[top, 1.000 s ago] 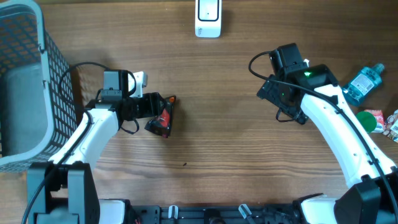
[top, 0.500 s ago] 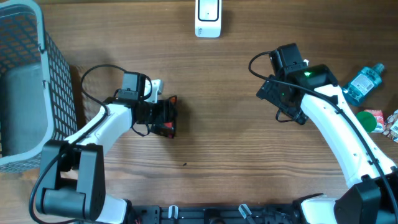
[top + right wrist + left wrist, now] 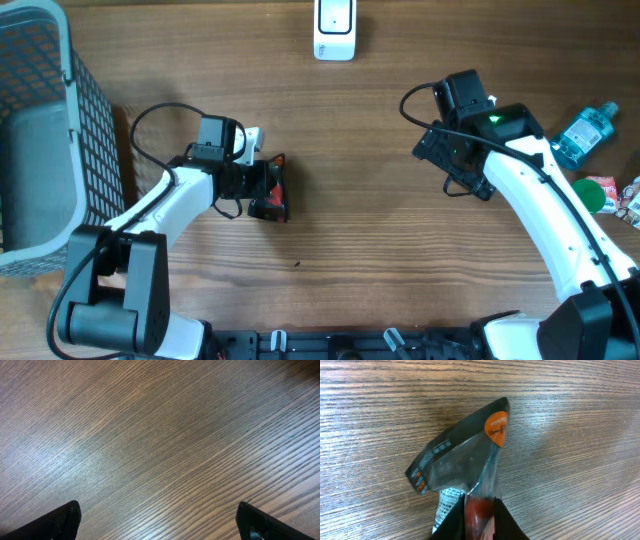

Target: Scan the item barcode

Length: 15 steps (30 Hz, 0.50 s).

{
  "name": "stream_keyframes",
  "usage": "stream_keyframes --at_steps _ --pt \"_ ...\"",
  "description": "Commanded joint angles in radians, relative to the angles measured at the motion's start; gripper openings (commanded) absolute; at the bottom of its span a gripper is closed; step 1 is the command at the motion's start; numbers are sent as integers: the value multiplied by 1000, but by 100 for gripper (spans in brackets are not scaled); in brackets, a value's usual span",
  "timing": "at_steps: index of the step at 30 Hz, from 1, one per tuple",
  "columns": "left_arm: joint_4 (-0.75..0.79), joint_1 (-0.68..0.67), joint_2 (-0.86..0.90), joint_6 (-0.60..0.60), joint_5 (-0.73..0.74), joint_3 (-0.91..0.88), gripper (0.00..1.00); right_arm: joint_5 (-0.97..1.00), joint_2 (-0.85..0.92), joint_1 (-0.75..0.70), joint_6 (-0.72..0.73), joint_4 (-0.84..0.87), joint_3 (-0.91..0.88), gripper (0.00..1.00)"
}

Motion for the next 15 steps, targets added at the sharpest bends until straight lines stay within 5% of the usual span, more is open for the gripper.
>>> stream_keyframes --at_steps 1,3,8,15 --pt "4 -4 9 -7 2 -3 17 -6 10 -2 -10 -5 0 100" --pt "7 -4 12 -12 2 -6 19 -9 10 -2 -10 -5 0 100" --pt "41 -4 25 -59 6 -20 4 -20 10 -2 -11 -5 0 100" --pt "43 -3 27 -152 106 -19 4 -28 10 -2 -11 -4 0 100"
